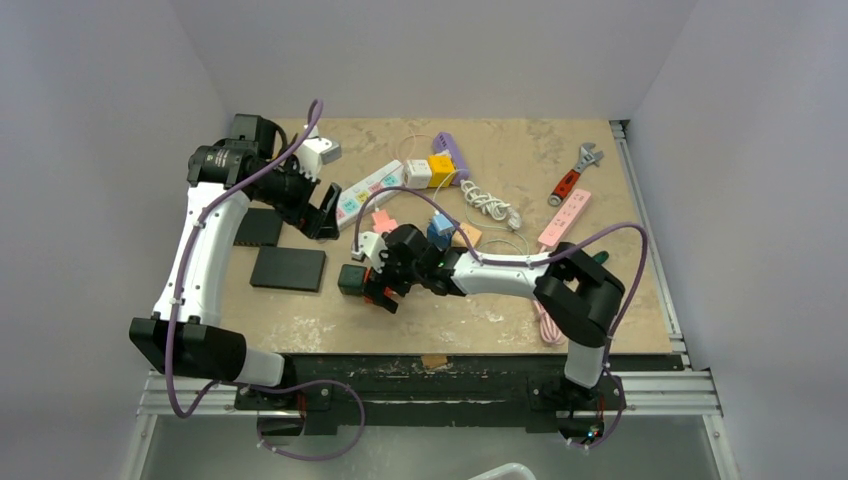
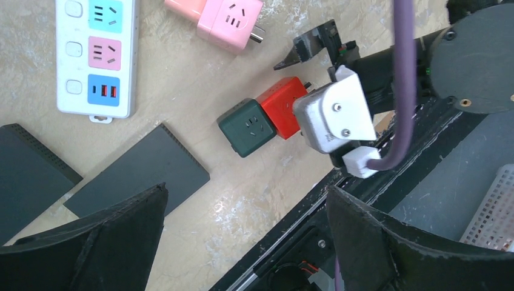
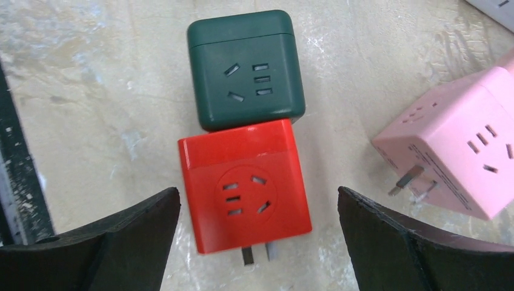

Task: Pull the plug off the socket
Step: Pick up the socket from the center of the board, then remove the plug from the socket, then place the socket at the center of the board, then place the plug at the center of the board, then pick up the socket from the center of the board.

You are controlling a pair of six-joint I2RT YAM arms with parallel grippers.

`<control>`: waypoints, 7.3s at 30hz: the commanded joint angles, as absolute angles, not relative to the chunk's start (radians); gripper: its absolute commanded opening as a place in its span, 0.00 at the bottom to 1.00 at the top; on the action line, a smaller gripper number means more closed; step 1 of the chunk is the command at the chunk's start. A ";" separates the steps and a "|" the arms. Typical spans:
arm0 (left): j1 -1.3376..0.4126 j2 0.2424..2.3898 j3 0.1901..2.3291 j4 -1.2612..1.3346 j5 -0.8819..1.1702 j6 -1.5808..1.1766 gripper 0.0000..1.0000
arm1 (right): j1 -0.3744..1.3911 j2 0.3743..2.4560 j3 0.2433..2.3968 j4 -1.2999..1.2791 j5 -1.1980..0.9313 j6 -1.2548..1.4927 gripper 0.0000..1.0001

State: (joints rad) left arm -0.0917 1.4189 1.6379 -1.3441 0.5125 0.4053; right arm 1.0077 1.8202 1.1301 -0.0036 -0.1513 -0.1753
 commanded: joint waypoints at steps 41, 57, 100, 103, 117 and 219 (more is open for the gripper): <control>-0.243 1.069 1.220 -1.351 0.857 1.327 1.00 | 1.123 1.341 1.020 -0.089 -0.062 -0.163 0.00; -0.294 1.116 1.204 -1.274 0.943 1.197 1.00 | 1.175 1.309 1.105 -0.059 -0.055 -0.170 0.00; -0.233 1.131 1.105 -1.090 0.634 1.194 0.00 | 1.157 1.136 0.937 -0.072 -0.081 -0.132 0.00; -0.174 1.178 1.121 -1.111 0.608 1.265 0.00 | 1.155 1.089 0.916 -0.125 -0.083 -0.118 0.00; -0.402 1.276 1.111 -0.924 0.377 0.875 0.00 | 0.796 1.177 0.839 -0.185 0.154 0.322 0.00; -0.032 1.425 1.581 -1.322 0.689 0.694 1.00 | 0.884 1.789 1.391 -0.076 -0.007 0.071 0.00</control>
State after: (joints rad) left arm -0.0395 1.4414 1.6112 -1.3151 0.5903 0.5602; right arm 0.9123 2.0109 1.4284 -0.1684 0.1806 0.1593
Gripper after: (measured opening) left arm 0.998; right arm 0.602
